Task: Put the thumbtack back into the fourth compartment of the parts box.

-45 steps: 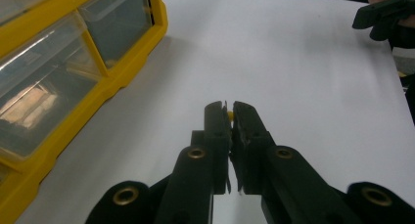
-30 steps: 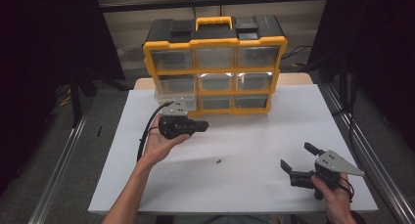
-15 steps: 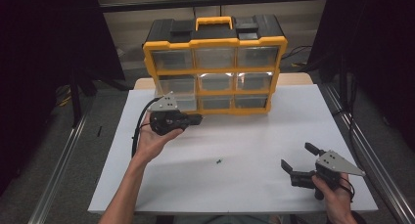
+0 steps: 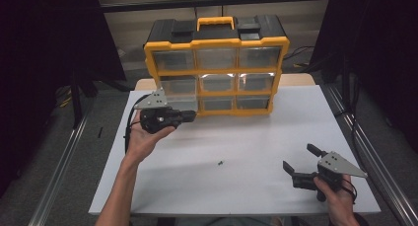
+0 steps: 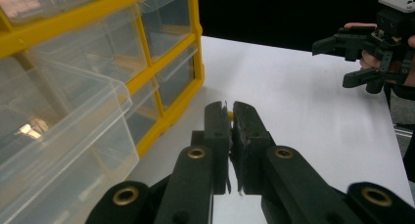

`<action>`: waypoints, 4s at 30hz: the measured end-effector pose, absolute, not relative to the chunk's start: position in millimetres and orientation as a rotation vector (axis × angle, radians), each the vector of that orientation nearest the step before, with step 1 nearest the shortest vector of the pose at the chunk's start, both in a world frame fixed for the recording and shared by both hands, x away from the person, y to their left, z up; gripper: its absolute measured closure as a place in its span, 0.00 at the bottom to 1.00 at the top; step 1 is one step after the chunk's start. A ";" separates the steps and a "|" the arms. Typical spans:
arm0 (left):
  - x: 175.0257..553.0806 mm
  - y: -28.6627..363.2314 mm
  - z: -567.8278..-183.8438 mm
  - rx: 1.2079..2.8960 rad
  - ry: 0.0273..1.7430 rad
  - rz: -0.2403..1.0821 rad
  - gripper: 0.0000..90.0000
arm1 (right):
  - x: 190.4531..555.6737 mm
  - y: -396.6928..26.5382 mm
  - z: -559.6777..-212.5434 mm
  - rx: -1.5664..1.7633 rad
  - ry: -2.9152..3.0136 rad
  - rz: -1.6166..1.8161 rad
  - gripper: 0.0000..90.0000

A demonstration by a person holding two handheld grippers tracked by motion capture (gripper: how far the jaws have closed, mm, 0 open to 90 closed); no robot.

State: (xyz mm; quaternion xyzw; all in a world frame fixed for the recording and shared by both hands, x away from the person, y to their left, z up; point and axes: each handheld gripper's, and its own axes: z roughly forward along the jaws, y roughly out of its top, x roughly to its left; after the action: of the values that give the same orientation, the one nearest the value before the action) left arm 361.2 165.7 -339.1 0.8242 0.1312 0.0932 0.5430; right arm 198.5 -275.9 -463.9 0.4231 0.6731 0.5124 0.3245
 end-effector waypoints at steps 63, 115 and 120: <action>464.5 184.3 -277.3 2.243 0.570 0.278 0.95 | 198.1 -275.7 -463.7 1.104 1.768 1.342 0.01; 479.9 151.4 -299.6 2.649 0.616 0.280 0.93 | 198.8 -275.4 -464.0 1.108 1.776 1.340 0.01; 477.9 152.3 -300.1 2.647 0.634 0.252 0.90 | 198.6 -275.4 -463.9 1.112 1.777 1.341 0.01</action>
State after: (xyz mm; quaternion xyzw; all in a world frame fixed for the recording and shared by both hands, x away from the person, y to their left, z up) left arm 477.9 152.3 -300.1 0.9483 0.2271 0.0903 0.2027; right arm 198.6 -275.4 -463.9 0.4234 0.6763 0.5103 0.3208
